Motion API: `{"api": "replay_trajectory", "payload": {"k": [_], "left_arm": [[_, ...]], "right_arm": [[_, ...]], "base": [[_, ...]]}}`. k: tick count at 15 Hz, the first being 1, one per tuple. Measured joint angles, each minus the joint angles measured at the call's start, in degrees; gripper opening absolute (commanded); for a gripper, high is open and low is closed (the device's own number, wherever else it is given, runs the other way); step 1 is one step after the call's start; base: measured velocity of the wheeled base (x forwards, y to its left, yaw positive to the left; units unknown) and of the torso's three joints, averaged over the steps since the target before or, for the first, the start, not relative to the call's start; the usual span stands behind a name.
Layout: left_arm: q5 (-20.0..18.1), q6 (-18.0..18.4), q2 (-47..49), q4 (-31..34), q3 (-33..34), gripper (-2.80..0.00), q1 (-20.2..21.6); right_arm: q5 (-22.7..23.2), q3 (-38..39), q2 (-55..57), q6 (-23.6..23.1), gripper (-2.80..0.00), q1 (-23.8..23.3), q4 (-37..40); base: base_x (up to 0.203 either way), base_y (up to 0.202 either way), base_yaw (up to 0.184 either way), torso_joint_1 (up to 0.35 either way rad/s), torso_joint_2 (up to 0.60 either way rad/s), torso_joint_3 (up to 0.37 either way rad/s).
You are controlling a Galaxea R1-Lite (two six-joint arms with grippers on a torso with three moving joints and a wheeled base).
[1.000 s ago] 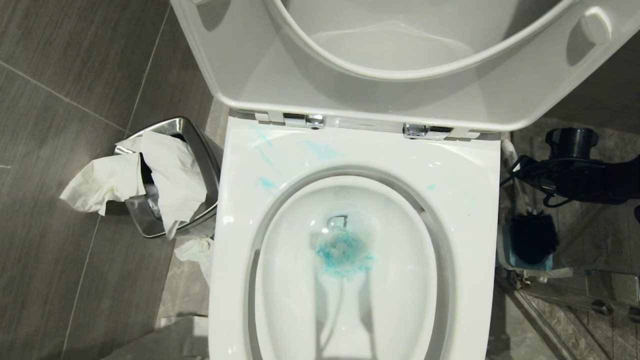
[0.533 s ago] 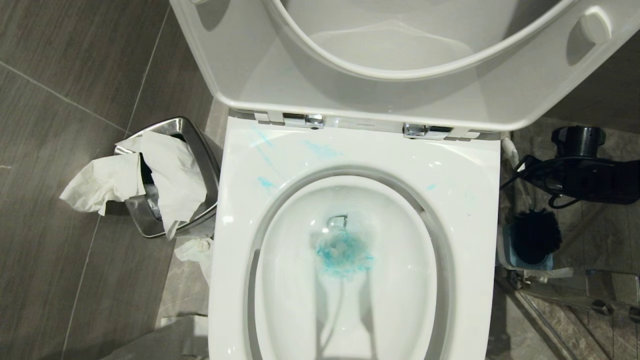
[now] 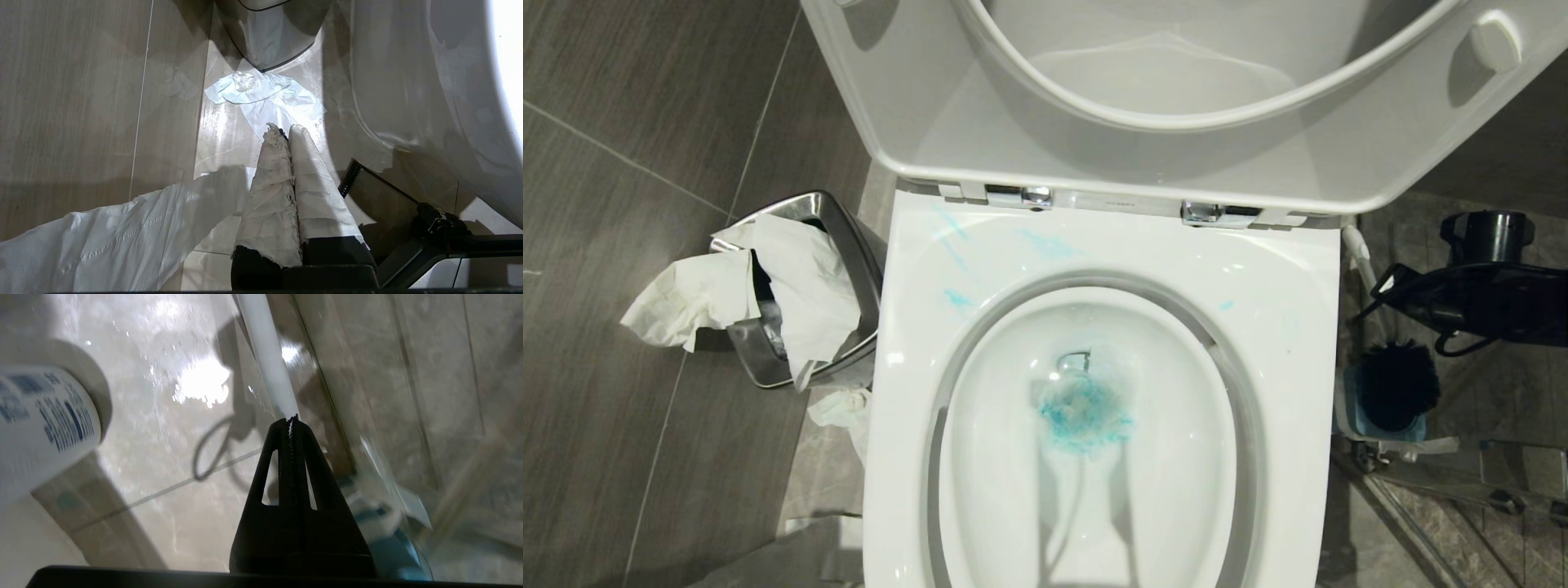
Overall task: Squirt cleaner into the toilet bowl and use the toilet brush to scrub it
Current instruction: Scrub the toilet bowl
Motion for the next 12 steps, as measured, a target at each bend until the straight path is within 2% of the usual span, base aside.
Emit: {"api": "replay_trajectory", "payload": {"k": [6, 12], "left_arm": [[0.00, 0.05, 0.00, -0.01, 0.00, -2.80, -0.02], [0.02, 0.05, 0.00, -0.02, 0.00, -2.80, 0.00]], "right_arm": [[-0.02, 8.99, -5.65, -0.23, -2.80, 0.11, -2.13], [-0.27, 9.10, -8.31, -1.49, -2.80, 0.55, -2.04]], "base": [[0.000, 0.000, 0.000, 0.000, 0.00, 0.000], [0.000, 0.000, 0.000, 0.000, 0.00, 0.000]]}}
